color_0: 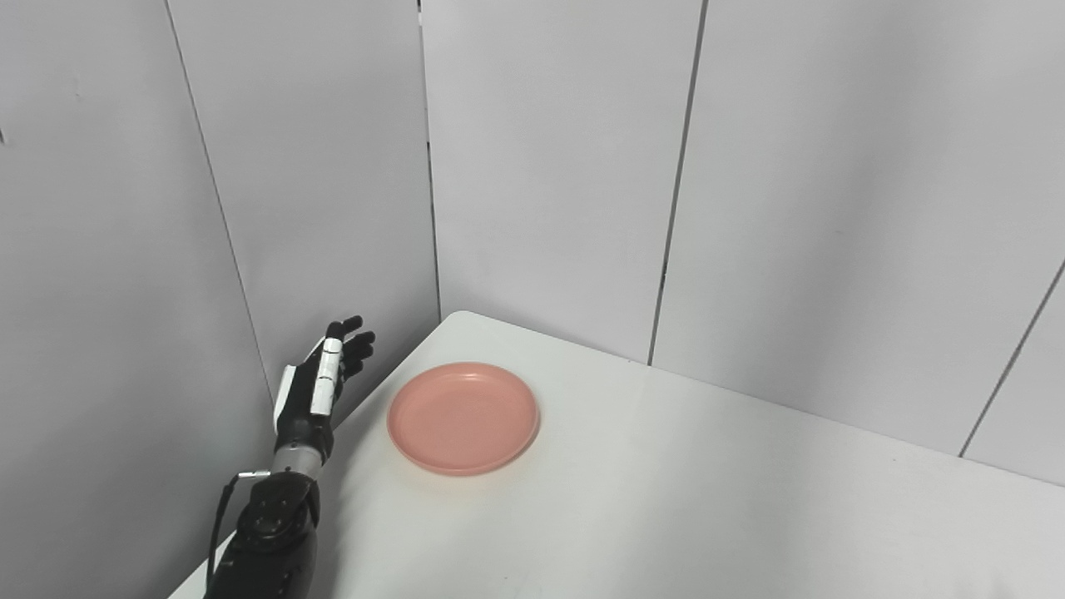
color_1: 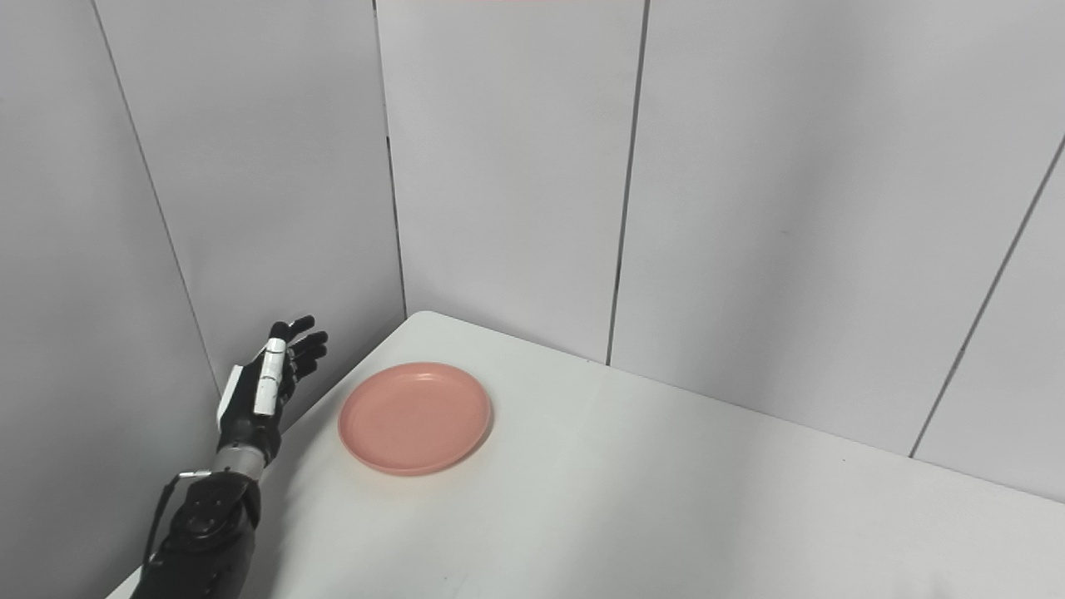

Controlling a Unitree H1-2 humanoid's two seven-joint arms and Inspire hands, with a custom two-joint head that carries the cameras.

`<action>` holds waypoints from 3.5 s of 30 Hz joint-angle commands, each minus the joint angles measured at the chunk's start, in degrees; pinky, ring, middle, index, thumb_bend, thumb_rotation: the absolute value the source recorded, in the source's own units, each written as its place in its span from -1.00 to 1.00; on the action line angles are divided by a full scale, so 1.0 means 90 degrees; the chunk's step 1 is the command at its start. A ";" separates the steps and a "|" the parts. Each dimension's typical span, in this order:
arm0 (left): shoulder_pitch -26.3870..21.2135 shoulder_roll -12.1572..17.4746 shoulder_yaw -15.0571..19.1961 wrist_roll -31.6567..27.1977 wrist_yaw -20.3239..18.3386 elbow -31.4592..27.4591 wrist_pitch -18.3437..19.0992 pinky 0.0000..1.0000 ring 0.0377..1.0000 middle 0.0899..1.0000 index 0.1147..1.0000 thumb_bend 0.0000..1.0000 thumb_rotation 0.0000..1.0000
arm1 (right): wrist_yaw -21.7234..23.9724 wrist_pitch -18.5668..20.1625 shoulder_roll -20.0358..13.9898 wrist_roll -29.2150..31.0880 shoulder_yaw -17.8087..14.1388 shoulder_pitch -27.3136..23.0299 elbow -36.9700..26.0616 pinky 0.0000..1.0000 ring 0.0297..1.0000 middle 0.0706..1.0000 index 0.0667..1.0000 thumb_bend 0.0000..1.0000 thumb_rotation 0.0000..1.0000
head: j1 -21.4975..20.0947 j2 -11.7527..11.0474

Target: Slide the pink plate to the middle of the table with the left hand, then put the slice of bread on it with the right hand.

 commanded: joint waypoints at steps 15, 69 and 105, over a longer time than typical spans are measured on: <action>-0.0600 -0.0066 -0.0329 -0.0029 -0.0216 0.0444 -0.0563 0.69 0.60 0.54 0.58 0.58 1.00 | -0.0012 -0.0087 0.0042 0.0024 -0.0013 -0.0063 -0.0278 1.00 1.00 1.00 0.98 0.38 0.58 | -0.0045 0.0050; -0.0624 -0.0939 -0.0977 0.0101 -0.0544 0.0458 -0.0674 0.81 0.65 0.57 0.55 0.60 1.00 | -0.0027 -0.0100 0.0088 0.0051 0.0001 -0.0023 -0.0397 1.00 1.00 1.00 0.97 0.35 0.55 | -0.0307 0.0203; -0.0186 -0.1663 -0.1571 0.0034 -0.0850 -0.0583 0.0249 0.77 0.68 0.63 0.64 0.53 1.00 | -0.0212 -0.0334 0.0548 -0.0626 0.0337 0.0110 -0.0840 0.96 0.89 0.92 0.93 0.12 0.70 | -0.3068 0.1277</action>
